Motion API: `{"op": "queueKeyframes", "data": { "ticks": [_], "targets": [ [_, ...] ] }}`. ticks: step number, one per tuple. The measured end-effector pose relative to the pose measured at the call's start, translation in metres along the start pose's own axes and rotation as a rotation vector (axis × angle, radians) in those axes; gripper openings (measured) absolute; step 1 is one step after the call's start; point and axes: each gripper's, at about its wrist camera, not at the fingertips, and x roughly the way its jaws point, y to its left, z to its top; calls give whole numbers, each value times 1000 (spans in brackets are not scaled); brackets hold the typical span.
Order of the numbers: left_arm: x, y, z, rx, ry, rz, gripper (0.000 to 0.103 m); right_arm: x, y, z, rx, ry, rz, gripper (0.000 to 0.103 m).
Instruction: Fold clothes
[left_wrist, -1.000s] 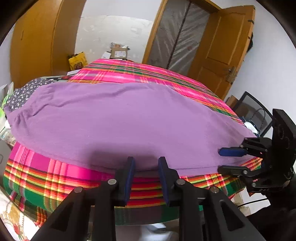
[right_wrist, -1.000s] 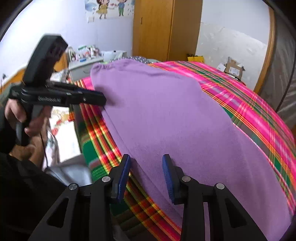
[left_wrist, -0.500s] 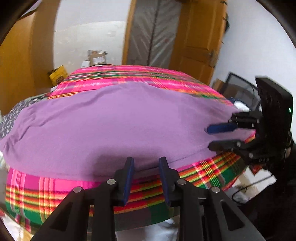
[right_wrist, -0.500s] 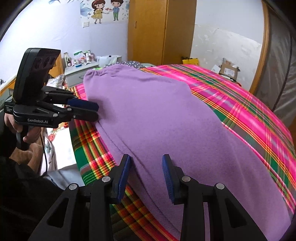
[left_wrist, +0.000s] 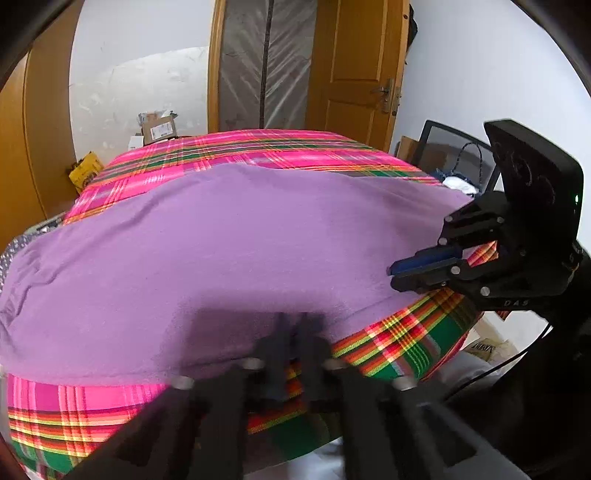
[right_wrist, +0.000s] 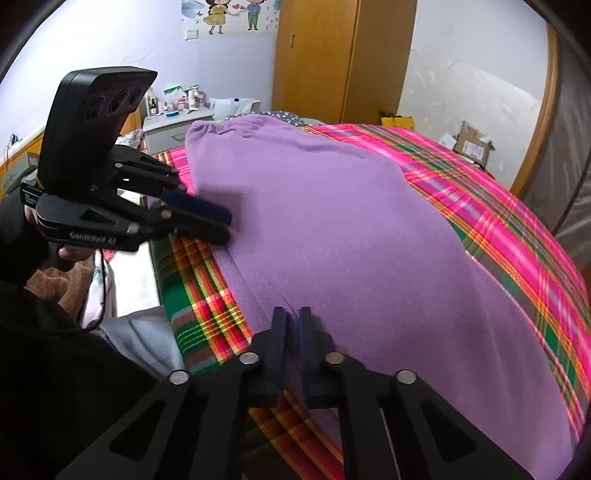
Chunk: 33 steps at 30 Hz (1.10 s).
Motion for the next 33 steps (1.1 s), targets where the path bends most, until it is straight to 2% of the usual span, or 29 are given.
{"op": "queueKeyframes", "data": {
  "ticks": [5,9,15,17,19,22,25,27,31,33],
  "targets": [
    [-13,5,2,-51,-41,-24,1,-13,1,4,1,-50,6,2],
    [-26,8,-1,-74,-53,-53,0,-13,4,1,-4,-41,32,2],
    [-13,19,-13,-131,10,-60,0,-1,3,-4,22,-9,60,4],
    [-22,21,-9,-149,-12,-81,0,-4,0,-1,31,-1,72,5],
    [-33,24,-2,-169,-55,-107,0,-13,-4,4,38,-35,76,7],
    [-39,32,13,-216,-114,-117,0,-28,-23,15,84,-113,35,21],
    [-24,39,25,-238,-110,-80,1,-31,-62,27,164,-124,-97,22],
    [-9,43,26,-252,-77,-86,1,-27,-85,33,190,-113,-131,22],
    [12,45,17,-265,-8,-77,1,-4,-133,40,202,-36,-84,22],
    [14,46,11,-273,-4,-84,1,14,-150,41,196,28,4,25]
  ]
}}
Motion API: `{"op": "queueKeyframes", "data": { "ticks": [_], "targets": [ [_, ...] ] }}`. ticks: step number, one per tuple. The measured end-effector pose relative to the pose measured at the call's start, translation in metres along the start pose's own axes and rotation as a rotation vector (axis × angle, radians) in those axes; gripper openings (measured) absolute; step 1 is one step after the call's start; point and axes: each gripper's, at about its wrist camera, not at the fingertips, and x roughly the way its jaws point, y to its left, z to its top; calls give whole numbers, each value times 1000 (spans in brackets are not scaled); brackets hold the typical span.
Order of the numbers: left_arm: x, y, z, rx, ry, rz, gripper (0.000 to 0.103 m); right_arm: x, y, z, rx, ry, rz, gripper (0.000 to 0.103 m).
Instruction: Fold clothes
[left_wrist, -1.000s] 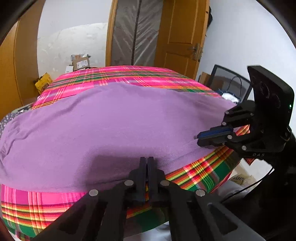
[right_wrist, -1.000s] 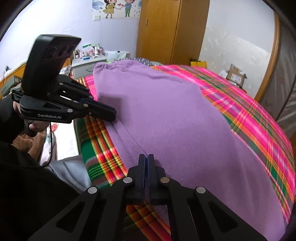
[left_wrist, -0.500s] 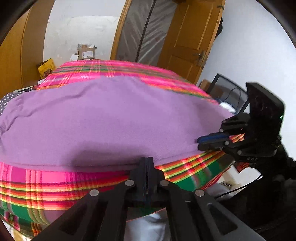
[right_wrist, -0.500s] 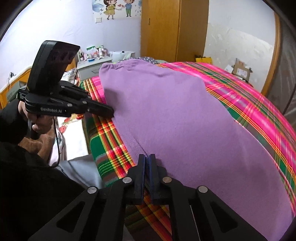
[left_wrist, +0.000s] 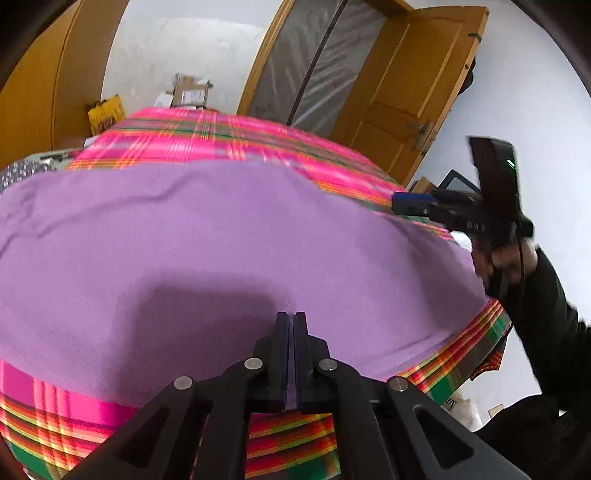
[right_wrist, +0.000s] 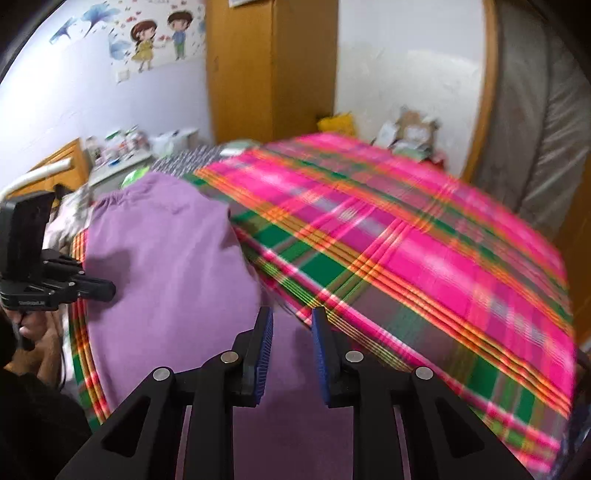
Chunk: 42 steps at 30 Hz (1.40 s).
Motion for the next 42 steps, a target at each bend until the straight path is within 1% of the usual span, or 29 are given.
{"op": "queueKeyframes", "data": {
  "ticks": [2,5,6,7,8,9,10,13,14,15,16,18,19,20,22,23,24,26,27,31,32,33,34,39,42],
  "targets": [
    [0,1,-2,-4,-1,-7,1,14,-10,0,-21,61,35,31],
    [-1,2,-2,-3,-2,-12,1,32,-16,-1,-35,135,103,32],
    [-1,3,-1,-2,-2,-13,1,35,-16,-2,-34,145,129,32],
    [-1,3,-2,-1,-2,-14,1,35,-15,-3,-43,141,144,30],
    [-1,3,-1,-1,-2,-16,1,35,-12,-3,-56,132,154,18],
    [-1,4,0,-4,-2,-19,1,34,-10,-4,-65,125,152,11],
    [-1,4,0,-8,-2,-23,1,33,-8,-4,-72,118,144,9],
    [-2,8,-1,-23,-2,-42,1,25,-19,-4,-14,65,114,7],
    [-2,9,-2,-28,-2,-47,1,25,-26,-4,23,55,114,6],
    [-2,11,-2,-32,-3,-52,1,28,-34,-5,76,64,122,3],
    [-2,12,-2,-36,-3,-56,1,32,-43,-8,133,78,131,3],
    [-2,12,-2,-41,-3,-62,1,34,-55,-12,217,84,147,6],
    [-2,13,-1,-42,-4,-64,1,34,-59,-12,257,81,152,10],
    [-1,13,-1,-43,-5,-64,1,32,-61,-12,273,74,144,13],
    [-1,13,-1,-44,-7,-66,1,24,-60,-7,273,47,119,14],
    [-1,13,-1,-46,-7,-67,1,20,-57,-3,270,31,113,14],
    [-1,14,-1,-48,-8,-69,1,17,-55,2,266,16,110,16],
    [0,14,-1,-53,-9,-72,1,13,-45,13,228,-3,122,32],
    [0,14,0,-55,-9,-73,1,14,-39,17,202,0,131,35],
    [0,13,-2,-54,-13,-65,1,41,-16,32,113,72,148,36],
    [0,13,-2,-54,-14,-63,1,49,-15,33,112,94,149,33],
    [0,13,-2,-53,-16,-61,1,58,-14,33,115,117,149,26],
    [0,13,-3,-51,-17,-59,1,65,-13,33,118,135,136,10],
    [1,11,-4,-46,-25,-55,1,69,-20,31,194,115,109,10],
    [2,11,-5,-47,-28,-56,1,57,-20,29,226,79,76,13]
  ]
}}
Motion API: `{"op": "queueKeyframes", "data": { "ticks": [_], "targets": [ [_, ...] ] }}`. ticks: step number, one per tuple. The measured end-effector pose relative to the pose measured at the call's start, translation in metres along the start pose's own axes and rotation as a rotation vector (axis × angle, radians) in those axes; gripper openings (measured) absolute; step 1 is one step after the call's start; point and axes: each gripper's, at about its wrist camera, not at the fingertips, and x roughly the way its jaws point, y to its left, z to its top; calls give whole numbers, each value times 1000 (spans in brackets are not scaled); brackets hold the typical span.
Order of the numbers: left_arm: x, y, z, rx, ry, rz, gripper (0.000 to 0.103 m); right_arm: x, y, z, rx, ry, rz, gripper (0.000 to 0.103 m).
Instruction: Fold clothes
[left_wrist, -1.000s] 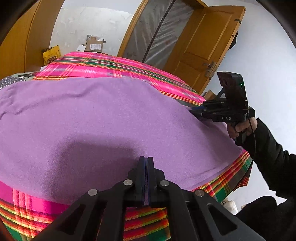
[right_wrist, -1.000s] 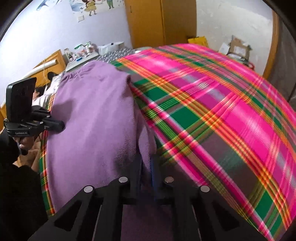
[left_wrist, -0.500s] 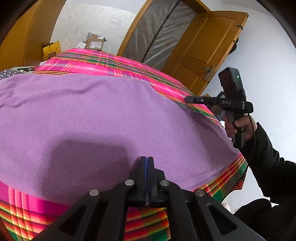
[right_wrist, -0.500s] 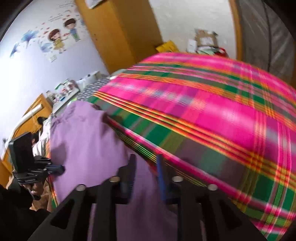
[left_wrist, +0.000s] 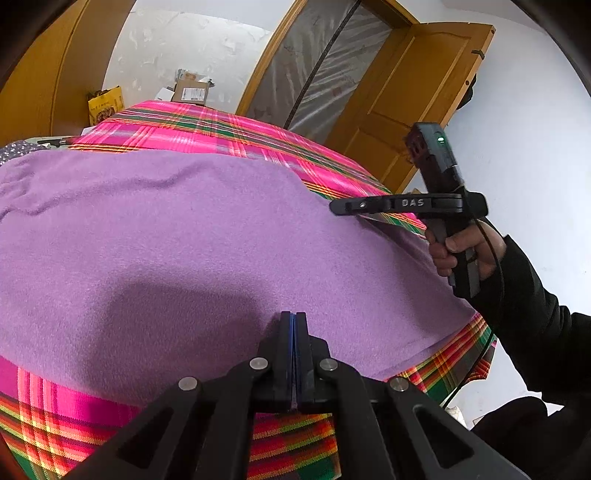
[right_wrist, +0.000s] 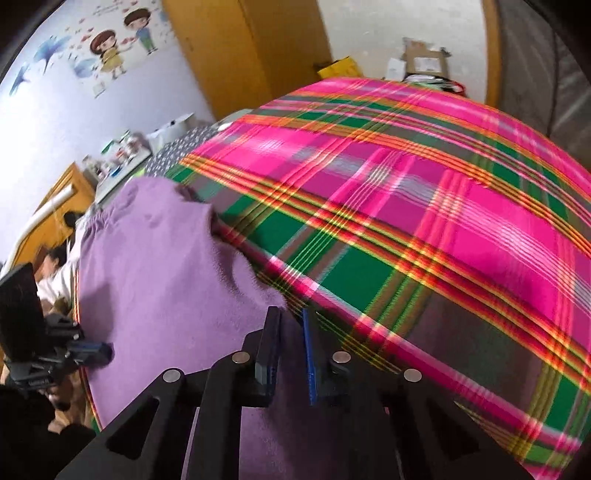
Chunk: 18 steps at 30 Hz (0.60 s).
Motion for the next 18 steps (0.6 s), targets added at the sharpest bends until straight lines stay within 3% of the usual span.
{"op": "queueKeyframes", "data": {
  "ticks": [3,5,7,13,15,16,18],
  "targets": [
    [0,-1,-1,-6,-4,-1,1,-16,1,1,24,-62,-46,17],
    [0,0,0,-17,-4,-3,1,-22,8,4,17,-98,-36,28],
    [-1,1,0,-29,-3,-7,1,-22,17,8,-8,-109,-16,30],
    [-1,-1,-3,-32,-11,-8,1,26,37,27,-78,27,14,30],
    [-1,0,-3,-31,-11,-11,1,37,41,27,-95,58,40,23],
    [-1,0,-2,-31,-11,-14,1,40,44,27,-109,60,53,7],
    [-1,1,-2,-31,-12,-19,1,40,42,27,-99,50,50,5]
  ]
}}
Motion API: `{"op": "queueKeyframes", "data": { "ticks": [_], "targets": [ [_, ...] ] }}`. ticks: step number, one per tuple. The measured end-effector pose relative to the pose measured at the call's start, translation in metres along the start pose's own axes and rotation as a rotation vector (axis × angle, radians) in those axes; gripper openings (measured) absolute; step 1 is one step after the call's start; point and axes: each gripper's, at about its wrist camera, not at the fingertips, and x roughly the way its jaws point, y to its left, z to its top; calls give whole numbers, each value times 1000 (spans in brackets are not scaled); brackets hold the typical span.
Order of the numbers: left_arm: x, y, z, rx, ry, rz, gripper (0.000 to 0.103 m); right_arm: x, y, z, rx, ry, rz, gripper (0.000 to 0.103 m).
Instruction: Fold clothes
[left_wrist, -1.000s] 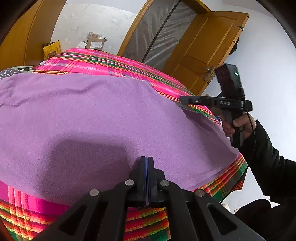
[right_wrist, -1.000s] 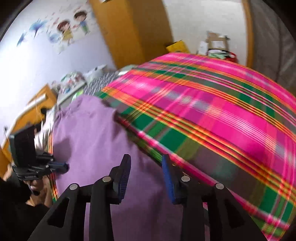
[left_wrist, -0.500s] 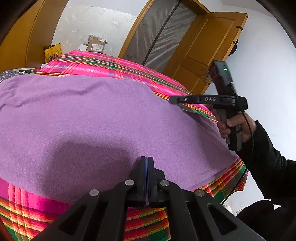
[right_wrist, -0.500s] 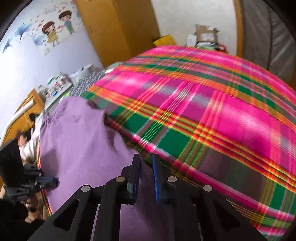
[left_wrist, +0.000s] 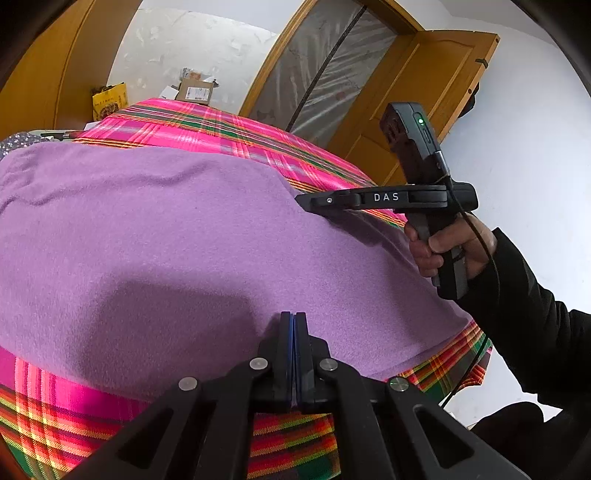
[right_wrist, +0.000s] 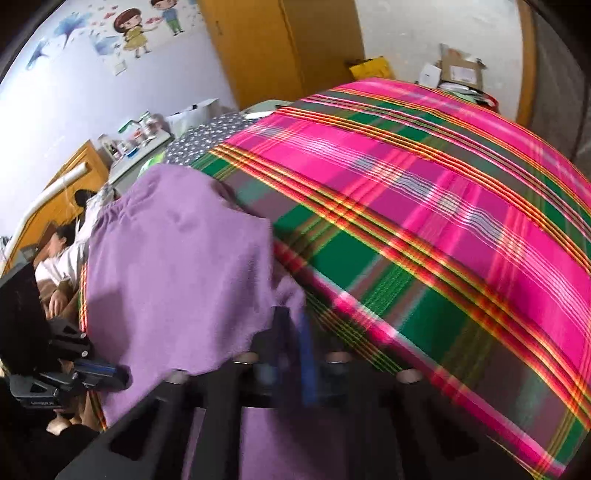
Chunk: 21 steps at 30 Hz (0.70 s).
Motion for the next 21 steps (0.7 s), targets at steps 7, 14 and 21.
{"op": "queueKeyframes", "data": {
  "ticks": [7,14,21],
  "targets": [
    [0,2,2,-1,-1,-19,1,-2,-39,0,206,-25,26,8],
    [0,6,2,-3,-10,-39,1,-57,-53,-15,256,-144,-41,12],
    [1,11,3,-2,-8,-62,1,-74,-36,-59,112,-98,-162,12]
  ]
}}
